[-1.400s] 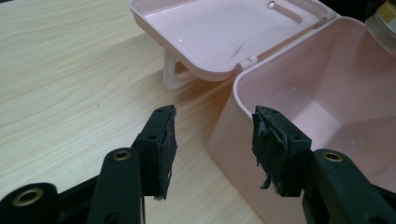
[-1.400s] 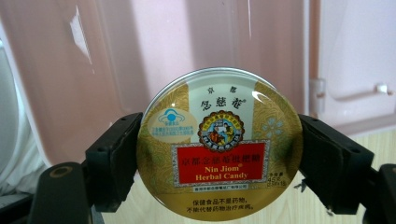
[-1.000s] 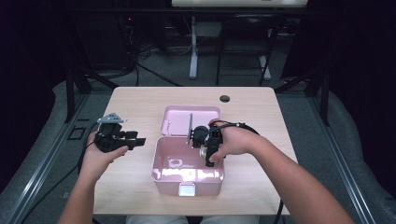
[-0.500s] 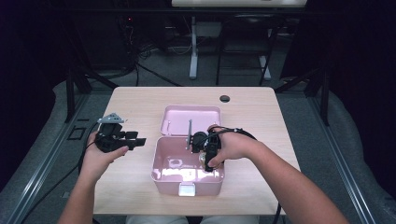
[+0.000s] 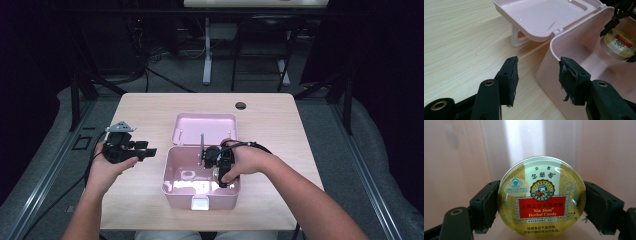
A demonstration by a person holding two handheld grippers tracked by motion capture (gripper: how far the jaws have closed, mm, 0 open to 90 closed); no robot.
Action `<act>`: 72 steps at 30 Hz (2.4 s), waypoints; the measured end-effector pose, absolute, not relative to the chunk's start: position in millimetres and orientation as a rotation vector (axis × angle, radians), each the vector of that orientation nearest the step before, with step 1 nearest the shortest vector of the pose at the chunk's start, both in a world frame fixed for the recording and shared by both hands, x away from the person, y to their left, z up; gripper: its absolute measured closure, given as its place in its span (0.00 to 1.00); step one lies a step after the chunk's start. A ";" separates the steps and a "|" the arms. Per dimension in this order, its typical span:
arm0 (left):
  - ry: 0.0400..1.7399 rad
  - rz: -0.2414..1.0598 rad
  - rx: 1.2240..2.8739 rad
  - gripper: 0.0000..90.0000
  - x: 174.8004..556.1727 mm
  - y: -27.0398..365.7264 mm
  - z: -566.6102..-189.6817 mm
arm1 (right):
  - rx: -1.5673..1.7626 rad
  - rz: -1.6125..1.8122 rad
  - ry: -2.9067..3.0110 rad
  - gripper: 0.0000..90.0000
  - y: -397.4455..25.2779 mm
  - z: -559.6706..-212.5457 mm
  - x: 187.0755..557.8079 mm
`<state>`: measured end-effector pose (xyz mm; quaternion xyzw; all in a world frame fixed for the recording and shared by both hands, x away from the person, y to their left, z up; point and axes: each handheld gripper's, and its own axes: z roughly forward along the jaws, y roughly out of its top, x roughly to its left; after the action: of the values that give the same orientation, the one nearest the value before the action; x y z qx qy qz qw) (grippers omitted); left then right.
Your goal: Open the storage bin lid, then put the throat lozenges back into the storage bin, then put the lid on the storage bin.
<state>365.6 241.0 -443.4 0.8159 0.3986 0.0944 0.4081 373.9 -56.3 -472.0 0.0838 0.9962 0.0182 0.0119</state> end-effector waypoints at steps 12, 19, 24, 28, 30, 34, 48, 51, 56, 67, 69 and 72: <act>1.009 0.237 2.056 0.55 366.1 241.3 -444.3 | 0.253 0.044 3.114 0.22 -53.9 -485.1 374.7; 1.009 0.241 2.053 0.55 366.3 241.4 -444.9 | 0.272 0.050 3.118 0.22 -54.4 -488.3 374.8; 1.006 0.234 2.062 0.55 366.5 240.9 -445.1 | 0.284 0.070 3.115 0.22 -55.0 -489.5 375.9; 1.008 0.234 2.059 0.55 366.4 240.6 -445.2 | 0.290 0.058 3.111 0.22 -54.3 -489.9 376.0; 1.008 0.237 2.060 0.55 366.5 241.0 -445.1 | 0.286 0.065 3.105 0.21 -54.2 -490.1 375.8; 1.006 0.233 2.062 0.55 366.6 240.9 -445.3 | 0.292 0.082 3.094 0.17 -55.0 -486.8 376.2; 1.005 0.229 2.067 0.55 366.5 238.0 -446.7 | 0.379 0.224 3.037 0.23 -68.4 -453.0 379.5; 1.002 0.229 2.075 0.55 366.7 236.7 -447.3 | 0.414 0.257 3.017 0.25 -73.2 -445.0 381.1; 0.999 0.223 2.080 0.55 366.8 234.1 -449.0 | 0.524 0.338 2.959 0.27 -83.3 -430.7 388.3; 0.997 0.211 2.075 0.55 365.5 230.8 -448.1 | 0.689 0.496 2.866 0.30 -106.9 -418.0 405.5; 0.990 0.209 2.081 0.55 365.4 229.5 -448.0 | 0.725 0.511 2.830 0.33 -110.0 -416.3 408.7; 0.986 0.203 2.085 0.55 364.8 226.9 -448.4 | 0.790 0.529 2.775 0.36 -114.9 -413.6 413.3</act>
<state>364.8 226.9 -448.4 0.8247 0.3900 0.0804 0.4017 413.3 -114.9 -413.6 0.2679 0.9409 0.1795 0.1037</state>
